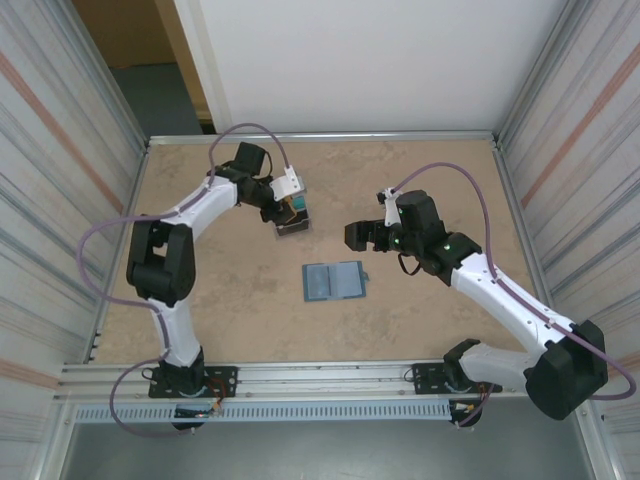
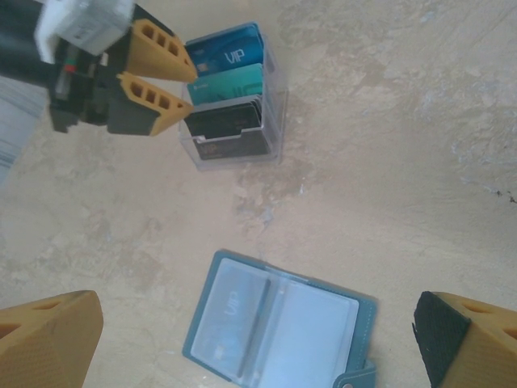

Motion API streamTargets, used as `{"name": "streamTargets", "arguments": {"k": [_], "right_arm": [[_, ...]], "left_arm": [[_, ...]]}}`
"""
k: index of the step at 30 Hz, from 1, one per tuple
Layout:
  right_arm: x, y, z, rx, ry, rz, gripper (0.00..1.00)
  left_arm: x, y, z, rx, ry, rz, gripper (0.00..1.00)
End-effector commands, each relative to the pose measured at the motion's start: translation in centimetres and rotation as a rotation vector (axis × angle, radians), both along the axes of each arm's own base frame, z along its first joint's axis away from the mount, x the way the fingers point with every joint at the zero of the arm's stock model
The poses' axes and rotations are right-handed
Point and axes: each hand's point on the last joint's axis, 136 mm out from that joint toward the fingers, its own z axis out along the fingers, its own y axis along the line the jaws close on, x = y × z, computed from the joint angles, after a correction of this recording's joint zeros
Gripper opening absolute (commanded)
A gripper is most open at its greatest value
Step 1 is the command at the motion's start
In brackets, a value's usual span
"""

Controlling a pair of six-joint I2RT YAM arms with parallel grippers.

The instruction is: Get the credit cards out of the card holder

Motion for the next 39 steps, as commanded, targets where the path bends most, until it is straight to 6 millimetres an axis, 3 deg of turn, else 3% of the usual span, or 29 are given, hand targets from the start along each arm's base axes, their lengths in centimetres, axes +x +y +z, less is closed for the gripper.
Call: {"name": "streamTargets", "arguments": {"k": [1, 5, 11, 18, 24, 28, 31, 39], "right_arm": [[0.4, -0.1, 0.2, -0.008, 0.014, -0.038, 0.99], [0.2, 0.4, -1.3, -0.055, 0.064, -0.060, 0.98], [-1.0, 3.0, -4.9, -0.234, 0.148, -0.041, 0.77], [-3.1, 6.7, -8.5, -0.365, 0.250, 0.007, 0.59], [-4.8, 9.7, -11.4, -0.391, 0.305, 0.086, 0.49], [-5.5, 10.9, -13.2, -0.463, 0.328, 0.130, 0.43], [-5.8, 11.6, -14.4, -0.506, 0.337, 0.154, 0.41], [-5.2, 11.9, -16.4, -0.586, 0.346, 0.150, 0.39]], "left_arm": [[-2.2, -0.6, 3.9, -0.029, -0.052, 0.004, 0.45], [-3.7, -0.5, 6.3, -0.069, -0.110, 0.068, 0.69], [-5.1, 1.2, 10.5, -0.194, -0.247, 0.304, 0.97], [-6.2, 8.2, 14.0, -0.370, -0.387, 0.787, 0.99], [-8.8, 13.6, 14.3, -0.523, -0.435, 1.081, 0.99], [-10.2, 16.0, 13.2, -0.598, -0.395, 1.218, 0.99], [-10.6, 17.0, 11.8, -0.603, -0.360, 1.280, 0.99], [-10.8, 17.4, 10.0, -0.567, -0.322, 1.312, 0.99]]}}
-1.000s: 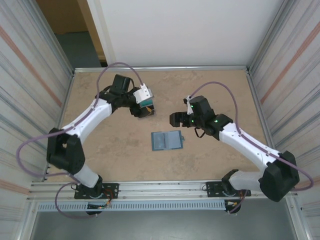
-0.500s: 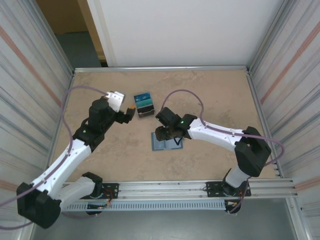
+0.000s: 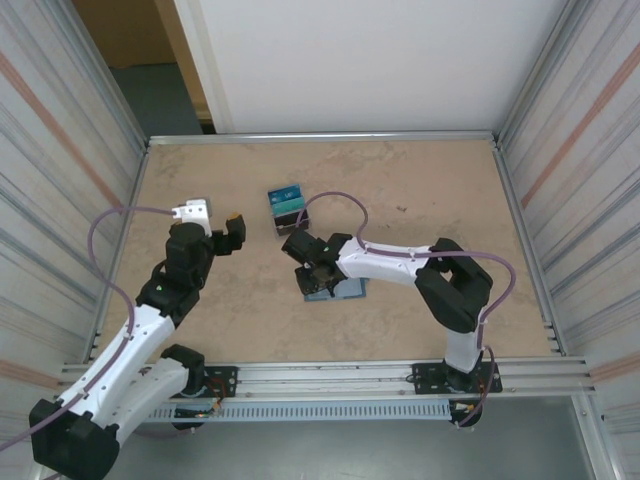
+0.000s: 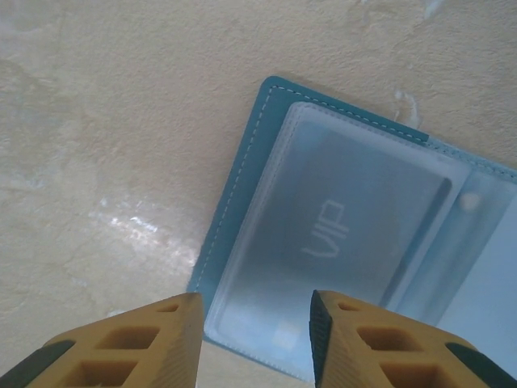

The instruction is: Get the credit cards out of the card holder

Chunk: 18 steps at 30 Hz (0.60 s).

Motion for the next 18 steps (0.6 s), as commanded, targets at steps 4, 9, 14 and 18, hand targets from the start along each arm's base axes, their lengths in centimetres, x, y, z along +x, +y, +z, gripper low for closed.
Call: {"name": "streamTargets", "arguments": {"k": [4, 9, 14, 18], "right_arm": [[0.4, -0.7, -0.9, -0.086, -0.006, 0.001, 0.40], [0.0, -0.5, -1.4, -0.083, 0.013, 0.009, 0.49], [-0.2, -0.3, -1.6, -0.075, 0.026, 0.014, 0.54], [-0.4, -0.6, -2.2, -0.087, 0.035, 0.013, 0.56]], "left_arm": [[0.0, 0.9, -0.4, -0.027, 0.012, 0.061, 0.99], [0.2, 0.7, -1.0, -0.032, 0.032, 0.057, 0.99], [0.4, 0.5, -1.5, -0.033, 0.053, 0.058, 0.99], [0.5, 0.4, -1.5, -0.030, 0.062, 0.056, 0.99]]}}
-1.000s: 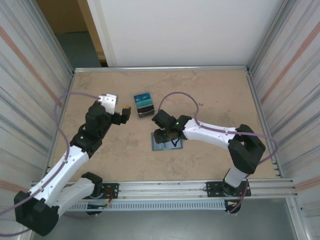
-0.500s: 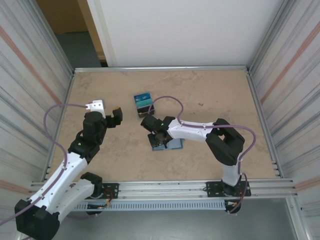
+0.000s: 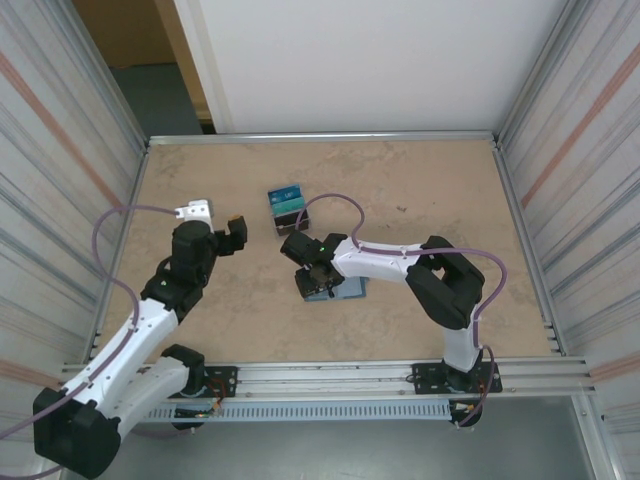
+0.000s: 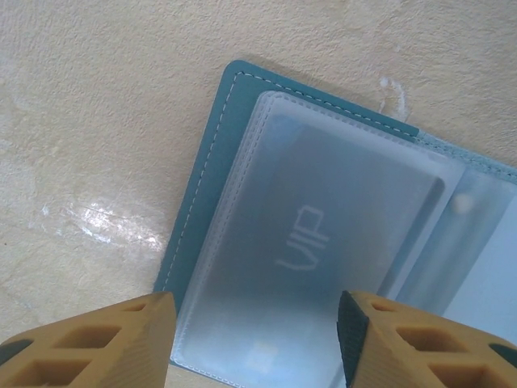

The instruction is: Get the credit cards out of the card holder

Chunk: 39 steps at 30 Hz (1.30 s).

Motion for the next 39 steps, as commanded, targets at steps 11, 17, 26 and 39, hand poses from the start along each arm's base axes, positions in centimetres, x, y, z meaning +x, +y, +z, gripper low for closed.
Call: {"name": "streamTargets", "arguments": {"k": [11, 17, 26, 39], "right_arm": [[-0.7, -1.1, -2.5, -0.072, 0.049, 0.003, 0.52], [-0.3, -1.7, -1.8, -0.028, 0.057, -0.023, 0.43], [0.3, -1.4, -0.1, 0.117, 0.072, -0.036, 0.27], [-2.5, 1.2, 2.0, 0.185, 0.067, 0.145, 0.11]], "left_arm": [[0.3, 0.2, 0.0, -0.010, 0.019, 0.022, 0.99], [0.3, -0.3, 0.4, -0.003, 0.016, -0.012, 0.99], [-0.1, -1.3, 1.4, 0.009, -0.010, -0.076, 0.99], [-0.6, -4.5, 3.6, 0.118, -0.102, -0.124, 0.99]]}}
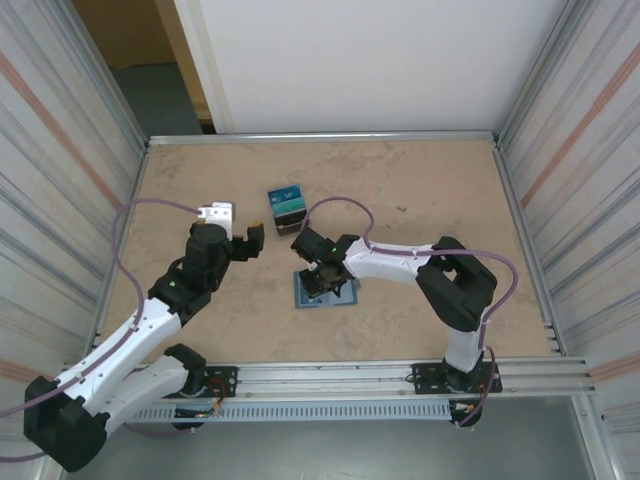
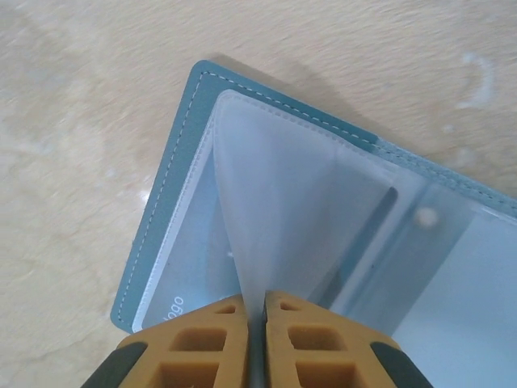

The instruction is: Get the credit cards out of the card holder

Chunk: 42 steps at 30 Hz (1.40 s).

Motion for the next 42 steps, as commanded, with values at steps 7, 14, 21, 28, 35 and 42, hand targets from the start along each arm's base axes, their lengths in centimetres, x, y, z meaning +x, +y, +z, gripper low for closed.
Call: {"name": "streamTargets", "arguments": {"k": [7, 14, 21, 28, 35, 42], "right_arm": [[0.0, -2.4, 1.1, -0.059, -0.052, -0.020, 0.19], [1.3, -4.8, 1.6, -0.062, -0.072, -0.129, 0.30], [2.1, -7.2, 1.9, -0.067, -0.082, -0.217, 0.33], [2.6, -9.0, 2.4, -0.043, -0.084, -0.292, 0.33], [3.5, -10.0, 4.7, 0.057, -0.098, -0.360, 0.35], [3.5, -8.4, 7.1, 0.218, -0.068, -0.367, 0.33]], "left_arm": [[0.8, -1.0, 2.6, 0.013, -0.084, 0.001, 0.99], [0.8, -1.5, 2.5, 0.033, -0.080, -0.021, 0.99], [0.1, -1.4, 0.6, 0.078, -0.016, -0.016, 0.99], [-2.1, -2.9, -3.0, 0.118, 0.109, -0.074, 0.99], [-4.6, -4.8, -6.9, 0.166, 0.236, -0.137, 0.99], [-6.9, -6.5, -10.9, 0.183, 0.354, -0.197, 0.99]]}}
